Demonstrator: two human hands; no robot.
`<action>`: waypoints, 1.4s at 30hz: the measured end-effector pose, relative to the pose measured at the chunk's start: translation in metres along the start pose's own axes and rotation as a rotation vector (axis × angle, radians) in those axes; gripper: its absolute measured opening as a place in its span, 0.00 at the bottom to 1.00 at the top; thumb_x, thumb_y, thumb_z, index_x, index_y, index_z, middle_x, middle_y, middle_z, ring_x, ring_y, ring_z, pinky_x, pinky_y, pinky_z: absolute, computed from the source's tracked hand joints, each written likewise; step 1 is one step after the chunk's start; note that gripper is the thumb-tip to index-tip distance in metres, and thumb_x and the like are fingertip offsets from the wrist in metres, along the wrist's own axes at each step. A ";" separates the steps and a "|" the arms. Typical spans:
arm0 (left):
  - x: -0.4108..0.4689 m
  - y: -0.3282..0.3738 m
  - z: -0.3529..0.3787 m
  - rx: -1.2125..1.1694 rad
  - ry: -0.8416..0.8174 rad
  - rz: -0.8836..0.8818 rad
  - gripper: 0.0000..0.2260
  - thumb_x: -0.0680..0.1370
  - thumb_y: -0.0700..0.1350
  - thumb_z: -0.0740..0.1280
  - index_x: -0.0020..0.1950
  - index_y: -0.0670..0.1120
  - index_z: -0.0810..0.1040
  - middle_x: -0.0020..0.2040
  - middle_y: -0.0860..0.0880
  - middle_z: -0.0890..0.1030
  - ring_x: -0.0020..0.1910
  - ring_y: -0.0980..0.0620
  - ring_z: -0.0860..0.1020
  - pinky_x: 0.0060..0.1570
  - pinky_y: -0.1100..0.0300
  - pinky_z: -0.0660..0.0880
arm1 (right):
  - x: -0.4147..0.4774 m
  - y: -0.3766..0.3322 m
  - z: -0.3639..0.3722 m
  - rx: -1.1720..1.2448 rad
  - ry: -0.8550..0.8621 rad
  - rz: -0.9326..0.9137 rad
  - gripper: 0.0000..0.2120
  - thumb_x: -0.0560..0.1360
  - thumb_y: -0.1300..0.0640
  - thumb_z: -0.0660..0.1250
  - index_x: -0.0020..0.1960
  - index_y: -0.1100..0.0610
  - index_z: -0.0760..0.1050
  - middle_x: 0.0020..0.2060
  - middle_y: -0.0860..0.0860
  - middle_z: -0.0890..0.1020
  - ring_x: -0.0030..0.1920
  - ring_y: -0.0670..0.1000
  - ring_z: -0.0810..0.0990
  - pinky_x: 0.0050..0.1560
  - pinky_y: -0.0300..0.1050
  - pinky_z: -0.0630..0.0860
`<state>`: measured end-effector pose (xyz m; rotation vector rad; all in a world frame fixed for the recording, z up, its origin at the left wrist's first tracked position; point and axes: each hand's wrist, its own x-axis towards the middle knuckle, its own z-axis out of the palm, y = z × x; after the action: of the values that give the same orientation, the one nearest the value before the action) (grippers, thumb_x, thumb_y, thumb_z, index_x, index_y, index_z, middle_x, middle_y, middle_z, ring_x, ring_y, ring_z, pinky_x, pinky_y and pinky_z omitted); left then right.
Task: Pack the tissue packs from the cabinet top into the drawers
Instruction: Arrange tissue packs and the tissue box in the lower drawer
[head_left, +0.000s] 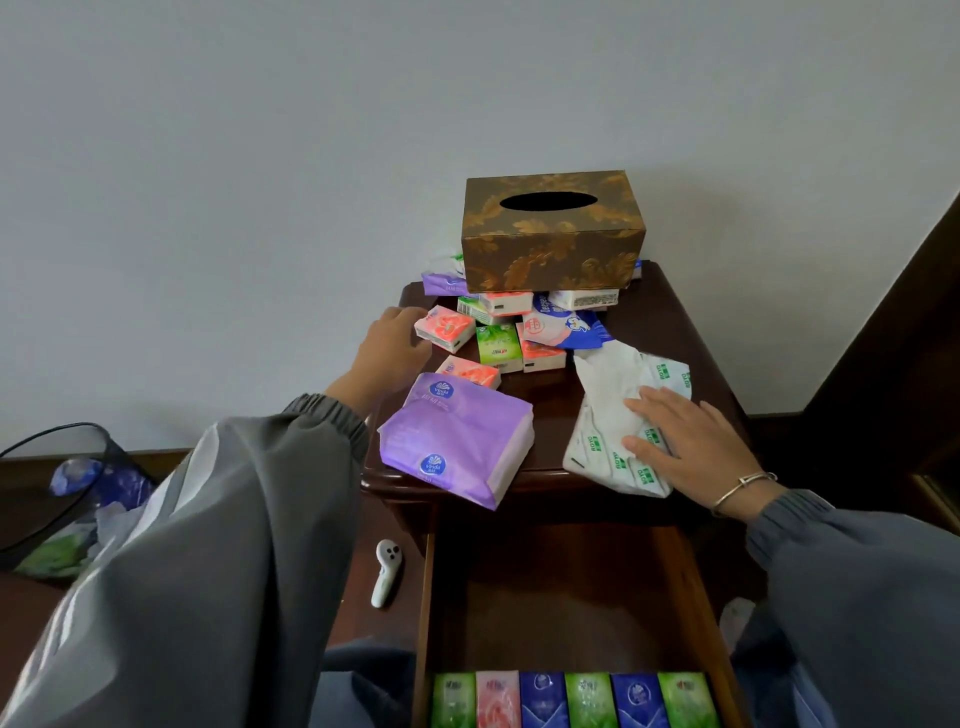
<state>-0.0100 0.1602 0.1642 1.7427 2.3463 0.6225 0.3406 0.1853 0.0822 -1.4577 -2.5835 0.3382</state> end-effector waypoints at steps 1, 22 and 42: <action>0.009 -0.003 0.005 0.023 -0.026 0.015 0.22 0.79 0.42 0.63 0.72 0.44 0.68 0.70 0.42 0.70 0.68 0.43 0.70 0.65 0.50 0.68 | 0.000 0.000 0.001 0.000 0.005 0.001 0.26 0.77 0.37 0.52 0.72 0.43 0.58 0.74 0.43 0.59 0.75 0.45 0.53 0.73 0.52 0.50; 0.064 -0.049 0.026 0.333 -0.172 0.125 0.29 0.72 0.59 0.70 0.68 0.47 0.71 0.65 0.43 0.69 0.65 0.40 0.67 0.62 0.44 0.66 | -0.005 -0.010 -0.010 0.187 0.029 0.036 0.25 0.76 0.37 0.53 0.71 0.44 0.63 0.71 0.38 0.60 0.73 0.39 0.51 0.74 0.49 0.47; -0.128 -0.017 0.033 0.013 0.128 0.075 0.18 0.77 0.60 0.62 0.59 0.48 0.68 0.51 0.53 0.75 0.56 0.51 0.75 0.65 0.51 0.64 | 0.105 -0.158 -0.033 0.116 -0.008 -0.276 0.12 0.76 0.53 0.63 0.58 0.53 0.77 0.54 0.50 0.81 0.54 0.52 0.78 0.52 0.49 0.75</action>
<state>0.0274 0.0432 0.1119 1.8566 2.3817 0.7534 0.1653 0.2000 0.1591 -1.0464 -2.6743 0.4476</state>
